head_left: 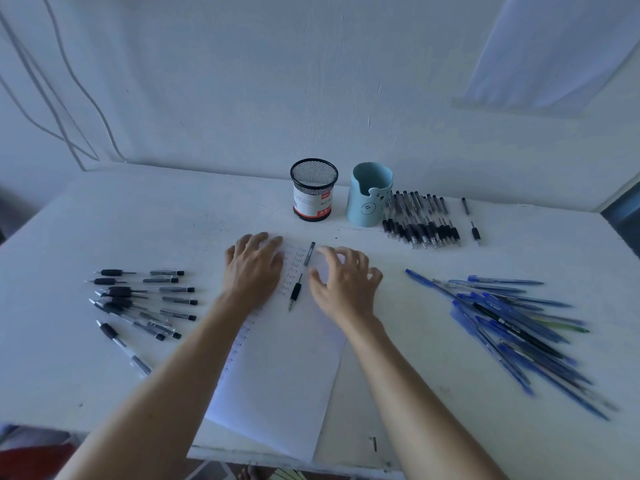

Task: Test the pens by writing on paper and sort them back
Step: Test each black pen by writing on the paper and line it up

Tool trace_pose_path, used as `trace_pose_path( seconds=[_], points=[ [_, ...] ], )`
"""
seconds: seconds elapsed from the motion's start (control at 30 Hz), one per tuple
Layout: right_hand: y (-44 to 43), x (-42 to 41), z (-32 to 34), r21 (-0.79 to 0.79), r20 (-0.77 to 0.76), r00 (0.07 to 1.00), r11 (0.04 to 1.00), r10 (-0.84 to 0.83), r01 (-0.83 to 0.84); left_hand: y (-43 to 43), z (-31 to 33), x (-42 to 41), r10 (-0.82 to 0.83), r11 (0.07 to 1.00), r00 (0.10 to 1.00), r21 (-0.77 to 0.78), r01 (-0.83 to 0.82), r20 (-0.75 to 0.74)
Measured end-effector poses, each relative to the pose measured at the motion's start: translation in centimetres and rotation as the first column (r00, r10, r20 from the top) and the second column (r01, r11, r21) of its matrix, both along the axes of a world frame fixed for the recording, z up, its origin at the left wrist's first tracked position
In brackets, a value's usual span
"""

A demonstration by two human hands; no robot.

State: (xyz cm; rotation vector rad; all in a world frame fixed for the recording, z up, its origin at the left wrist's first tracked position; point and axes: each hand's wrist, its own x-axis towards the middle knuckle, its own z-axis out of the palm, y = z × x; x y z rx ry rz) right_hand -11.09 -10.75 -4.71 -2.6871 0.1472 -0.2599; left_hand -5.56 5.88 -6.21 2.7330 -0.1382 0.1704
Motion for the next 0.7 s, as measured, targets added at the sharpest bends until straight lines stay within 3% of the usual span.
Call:
trace_pose_path(
  seconds=[0.13,0.3,0.53,0.7],
  points=[
    [1.5,0.4,0.2,-0.082,-0.058,0.990,0.988,0.127,-0.131,-0.1,0.0,0.0,0.013,1.000,1.000,-0.012,-0.013,0.012],
    [1.7,0.9,1.2,-0.016,-0.118,0.992,0.999,0.037,-0.040,0.0,0.0,-0.1,0.018,1.000,1.000,-0.012,-0.017,0.019],
    [-0.6,1.3,1.8,0.256,-0.100,0.995,0.967,0.021,0.005,-0.1,0.0,-0.1,0.021,1.000,1.000,-0.002,-0.021,0.021],
    [-4.2,2.0,2.1,0.427,0.059,0.980,0.892,-0.192,0.149,-0.2,0.0,-0.2,0.021,1.000,0.999,0.012,-0.022,0.024]
  ],
)
